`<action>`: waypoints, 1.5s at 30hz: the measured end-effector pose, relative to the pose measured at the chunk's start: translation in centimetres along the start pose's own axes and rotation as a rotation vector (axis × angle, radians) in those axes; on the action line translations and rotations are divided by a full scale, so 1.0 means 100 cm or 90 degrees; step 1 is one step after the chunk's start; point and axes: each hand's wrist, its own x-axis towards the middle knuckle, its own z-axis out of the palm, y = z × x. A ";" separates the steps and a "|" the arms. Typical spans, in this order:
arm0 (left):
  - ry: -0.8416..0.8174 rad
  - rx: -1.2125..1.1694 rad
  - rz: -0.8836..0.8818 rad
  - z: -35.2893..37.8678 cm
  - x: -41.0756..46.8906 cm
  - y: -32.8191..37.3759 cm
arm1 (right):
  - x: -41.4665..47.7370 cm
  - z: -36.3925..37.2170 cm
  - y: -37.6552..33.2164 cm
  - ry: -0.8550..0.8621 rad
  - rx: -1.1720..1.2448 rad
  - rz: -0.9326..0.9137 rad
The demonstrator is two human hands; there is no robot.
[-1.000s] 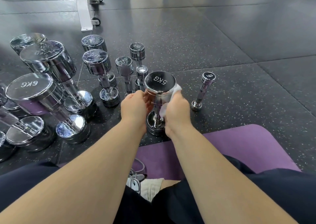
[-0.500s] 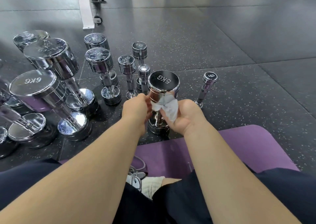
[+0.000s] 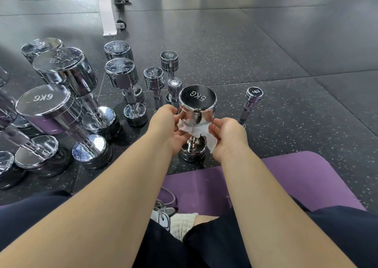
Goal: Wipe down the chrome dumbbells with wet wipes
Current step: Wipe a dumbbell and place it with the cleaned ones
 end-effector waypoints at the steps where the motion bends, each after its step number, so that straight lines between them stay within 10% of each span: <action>1: 0.006 0.009 0.012 0.002 0.001 -0.001 | -0.003 0.001 -0.002 0.005 0.008 -0.003; 15: -0.140 0.016 0.050 -0.004 0.049 0.023 | 0.022 0.012 -0.031 -0.299 -0.028 0.042; 23: -0.024 0.179 0.114 -0.010 0.041 0.013 | 0.010 0.001 -0.027 -0.137 0.051 0.016; 45: -0.118 0.280 0.201 0.008 0.010 0.006 | -0.014 0.000 -0.025 -0.220 -0.163 -0.079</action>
